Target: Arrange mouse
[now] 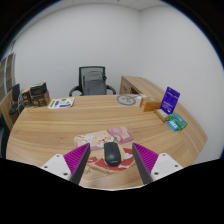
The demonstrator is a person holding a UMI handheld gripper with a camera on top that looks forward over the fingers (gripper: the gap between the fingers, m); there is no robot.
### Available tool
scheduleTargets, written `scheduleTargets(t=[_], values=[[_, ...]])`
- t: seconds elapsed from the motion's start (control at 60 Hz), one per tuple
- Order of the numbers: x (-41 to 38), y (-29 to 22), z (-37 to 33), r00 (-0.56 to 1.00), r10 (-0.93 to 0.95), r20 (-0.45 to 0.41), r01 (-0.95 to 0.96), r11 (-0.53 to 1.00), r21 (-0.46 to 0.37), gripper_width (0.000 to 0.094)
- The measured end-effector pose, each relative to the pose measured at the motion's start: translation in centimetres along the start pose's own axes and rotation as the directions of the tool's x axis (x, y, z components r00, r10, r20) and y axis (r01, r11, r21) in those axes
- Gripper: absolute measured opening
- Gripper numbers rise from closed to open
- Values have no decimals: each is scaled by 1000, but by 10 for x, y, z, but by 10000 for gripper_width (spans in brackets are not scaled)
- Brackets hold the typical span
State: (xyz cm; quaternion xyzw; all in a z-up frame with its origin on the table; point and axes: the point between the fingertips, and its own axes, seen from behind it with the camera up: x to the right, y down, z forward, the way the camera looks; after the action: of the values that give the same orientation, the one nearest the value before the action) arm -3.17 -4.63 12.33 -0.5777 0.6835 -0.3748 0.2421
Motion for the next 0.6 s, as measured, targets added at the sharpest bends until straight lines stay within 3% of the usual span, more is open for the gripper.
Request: scheduleTargets(t=[0.167,0.317,0.6], values=[[-13,-19,-131,999,-23,24,23,999,38,866],[-21,-8,-223,1000,3,16,-4,999,46,867],[-51,46,-295,999,34,8,-34,999,-2,864]])
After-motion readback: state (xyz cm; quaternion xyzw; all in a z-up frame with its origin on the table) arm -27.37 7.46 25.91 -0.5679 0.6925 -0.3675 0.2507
